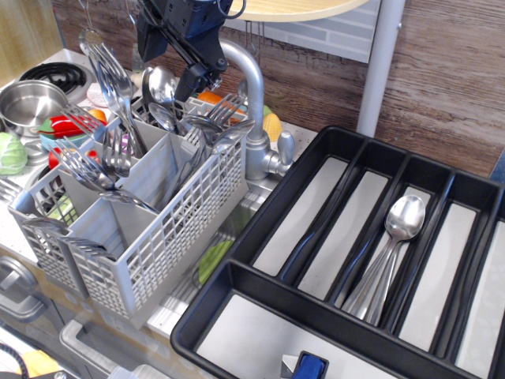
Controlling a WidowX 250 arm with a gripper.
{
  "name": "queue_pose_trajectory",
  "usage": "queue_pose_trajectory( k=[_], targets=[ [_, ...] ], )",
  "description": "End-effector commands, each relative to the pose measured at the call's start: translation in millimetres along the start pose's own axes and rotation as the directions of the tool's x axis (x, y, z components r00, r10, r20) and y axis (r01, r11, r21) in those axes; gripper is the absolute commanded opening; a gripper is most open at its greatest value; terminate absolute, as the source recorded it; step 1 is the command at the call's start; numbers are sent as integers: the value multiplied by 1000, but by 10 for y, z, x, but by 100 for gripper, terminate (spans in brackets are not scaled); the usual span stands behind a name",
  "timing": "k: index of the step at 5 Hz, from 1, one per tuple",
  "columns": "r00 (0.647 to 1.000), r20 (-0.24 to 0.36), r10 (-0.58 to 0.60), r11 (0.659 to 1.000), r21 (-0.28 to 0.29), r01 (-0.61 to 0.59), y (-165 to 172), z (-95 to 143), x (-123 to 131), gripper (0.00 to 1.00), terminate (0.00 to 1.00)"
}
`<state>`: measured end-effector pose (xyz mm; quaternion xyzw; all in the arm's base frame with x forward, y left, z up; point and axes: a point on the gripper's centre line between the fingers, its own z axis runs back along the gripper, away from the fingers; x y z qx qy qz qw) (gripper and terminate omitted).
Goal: Put big spoon from basket to tray
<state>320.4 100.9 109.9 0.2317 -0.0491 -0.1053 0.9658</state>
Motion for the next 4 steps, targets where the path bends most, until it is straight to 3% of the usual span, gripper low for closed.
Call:
queue_pose_trajectory(
  k=[1,3,4],
  targets=[
    [1000,0,0,1000,0,0,0,0,0,100,0],
    [998,-33,46,999,-11,-46,-190,250,-146,100,0],
    [1000,0,25,1000,5,-25,-320,308,-167,100,0]
  ],
)
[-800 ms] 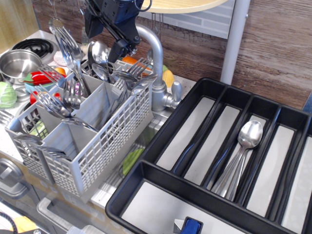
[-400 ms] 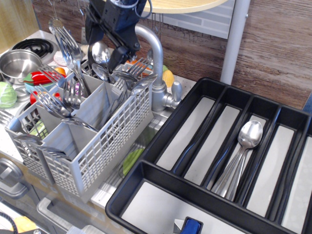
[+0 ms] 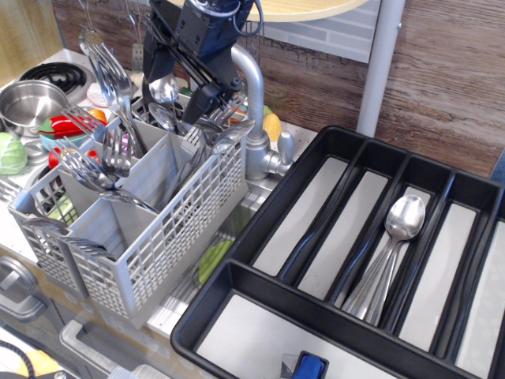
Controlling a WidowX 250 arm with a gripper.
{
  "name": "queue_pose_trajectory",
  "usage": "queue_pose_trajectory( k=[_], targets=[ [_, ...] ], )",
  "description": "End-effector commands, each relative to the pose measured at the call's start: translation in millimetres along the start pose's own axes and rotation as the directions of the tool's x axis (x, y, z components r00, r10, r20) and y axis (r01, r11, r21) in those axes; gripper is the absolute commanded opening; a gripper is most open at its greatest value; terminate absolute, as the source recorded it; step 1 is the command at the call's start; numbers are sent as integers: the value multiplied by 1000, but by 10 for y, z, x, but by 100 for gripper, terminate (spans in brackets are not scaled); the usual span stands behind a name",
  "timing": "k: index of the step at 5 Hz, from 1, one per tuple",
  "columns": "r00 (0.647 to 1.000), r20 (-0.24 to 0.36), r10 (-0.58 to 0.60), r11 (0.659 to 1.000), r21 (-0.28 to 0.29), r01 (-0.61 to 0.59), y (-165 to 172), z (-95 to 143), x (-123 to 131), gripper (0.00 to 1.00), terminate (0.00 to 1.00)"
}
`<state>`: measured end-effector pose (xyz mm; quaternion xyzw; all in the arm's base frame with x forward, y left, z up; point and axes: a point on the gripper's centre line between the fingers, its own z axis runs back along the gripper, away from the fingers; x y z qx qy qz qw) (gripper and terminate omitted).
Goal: Put big spoon from basket to tray
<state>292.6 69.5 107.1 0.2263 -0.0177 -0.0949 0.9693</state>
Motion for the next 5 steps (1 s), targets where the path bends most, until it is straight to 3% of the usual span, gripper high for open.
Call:
queue_pose_trajectory(
  k=[1,2,3,4,5],
  targets=[
    [990,140,-10,1000,30,6,-111,26,134,100,0],
    [970,233,-69,998,21,66,-177,-98,288,100,0],
    [951,271,-146,986,118,117,-190,-193,361,100,0],
    [943,274,-188,973,184,140,-160,-352,370,100,0],
    [938,284,-197,969,199,144,-106,-478,363,100,0]
  ],
)
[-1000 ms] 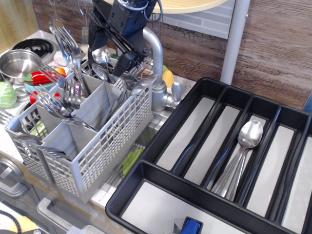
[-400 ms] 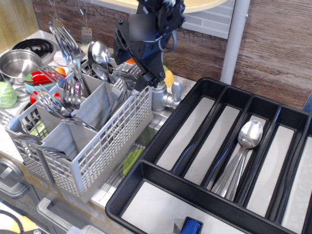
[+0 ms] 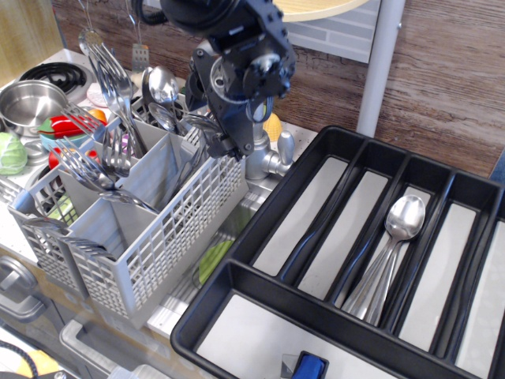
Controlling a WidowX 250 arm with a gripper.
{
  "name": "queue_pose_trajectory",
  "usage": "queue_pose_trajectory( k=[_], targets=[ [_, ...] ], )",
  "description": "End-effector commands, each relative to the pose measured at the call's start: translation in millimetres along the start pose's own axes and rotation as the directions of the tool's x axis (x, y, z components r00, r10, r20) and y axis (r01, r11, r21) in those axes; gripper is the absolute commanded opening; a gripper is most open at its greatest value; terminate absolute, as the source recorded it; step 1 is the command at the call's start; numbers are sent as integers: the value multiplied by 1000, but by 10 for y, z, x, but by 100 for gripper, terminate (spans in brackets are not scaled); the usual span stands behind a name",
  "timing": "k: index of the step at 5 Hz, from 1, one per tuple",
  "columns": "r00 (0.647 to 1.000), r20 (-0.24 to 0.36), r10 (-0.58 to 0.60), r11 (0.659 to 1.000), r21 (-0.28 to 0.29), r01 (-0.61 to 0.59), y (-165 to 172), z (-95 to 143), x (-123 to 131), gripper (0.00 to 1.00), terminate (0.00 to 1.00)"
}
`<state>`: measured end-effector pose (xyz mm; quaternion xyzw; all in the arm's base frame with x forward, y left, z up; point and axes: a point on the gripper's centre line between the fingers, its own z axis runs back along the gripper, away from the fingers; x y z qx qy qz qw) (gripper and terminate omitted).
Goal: Put big spoon from basket to tray
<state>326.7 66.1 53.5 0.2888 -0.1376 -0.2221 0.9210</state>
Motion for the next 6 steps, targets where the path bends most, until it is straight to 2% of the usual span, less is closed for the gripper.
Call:
queue_pose_trajectory(
  k=[1,3,4,5,6],
  targets=[
    [999,20,32,999,14,-33,138,-47,1,0,0],
    [1000,-8,15,1000,20,-15,216,33,30,0,0],
    [999,-51,-8,999,44,10,323,128,41,0,0],
    [992,-115,-58,995,75,67,515,319,48,0,0],
    [969,-224,-102,982,130,134,752,745,40,0,0]
  ],
)
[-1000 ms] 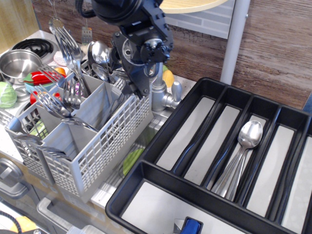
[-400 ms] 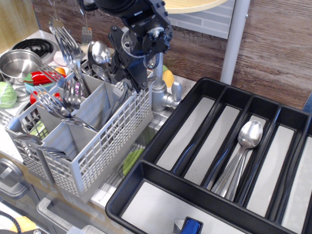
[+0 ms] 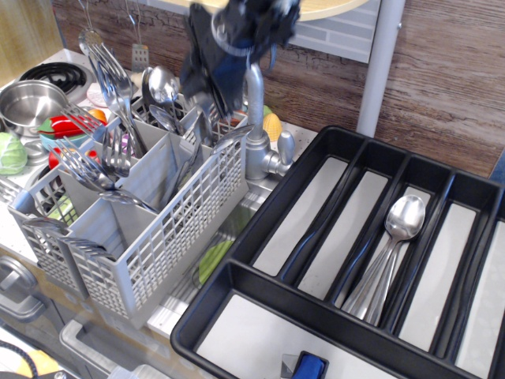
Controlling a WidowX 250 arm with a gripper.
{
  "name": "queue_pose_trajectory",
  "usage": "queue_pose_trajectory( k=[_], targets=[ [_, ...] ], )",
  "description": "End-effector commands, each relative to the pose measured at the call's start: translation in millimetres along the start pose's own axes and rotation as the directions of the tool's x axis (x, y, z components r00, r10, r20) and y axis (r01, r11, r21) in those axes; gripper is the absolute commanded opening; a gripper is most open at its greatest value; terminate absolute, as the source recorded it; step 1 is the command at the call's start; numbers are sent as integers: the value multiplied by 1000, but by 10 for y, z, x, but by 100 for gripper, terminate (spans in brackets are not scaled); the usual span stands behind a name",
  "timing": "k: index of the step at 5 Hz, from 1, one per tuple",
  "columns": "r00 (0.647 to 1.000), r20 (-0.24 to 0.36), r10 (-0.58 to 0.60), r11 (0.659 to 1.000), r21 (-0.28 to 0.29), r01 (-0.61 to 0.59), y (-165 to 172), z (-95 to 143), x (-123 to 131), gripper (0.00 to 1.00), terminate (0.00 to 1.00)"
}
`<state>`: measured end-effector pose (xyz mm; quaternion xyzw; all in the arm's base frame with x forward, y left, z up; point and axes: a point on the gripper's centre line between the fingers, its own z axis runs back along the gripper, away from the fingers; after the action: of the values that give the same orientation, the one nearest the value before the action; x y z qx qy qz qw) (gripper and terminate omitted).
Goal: Put big spoon from basket to tray
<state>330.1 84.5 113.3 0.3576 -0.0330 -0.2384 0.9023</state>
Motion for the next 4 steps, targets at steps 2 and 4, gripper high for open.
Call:
queue_pose_trajectory(
  k=[2,4],
  targets=[
    [985,-151,77,992,-89,-91,420,1037,-192,0,0],
    [939,-217,266,860,-388,-333,-15,1202,22,0,0]
  ],
)
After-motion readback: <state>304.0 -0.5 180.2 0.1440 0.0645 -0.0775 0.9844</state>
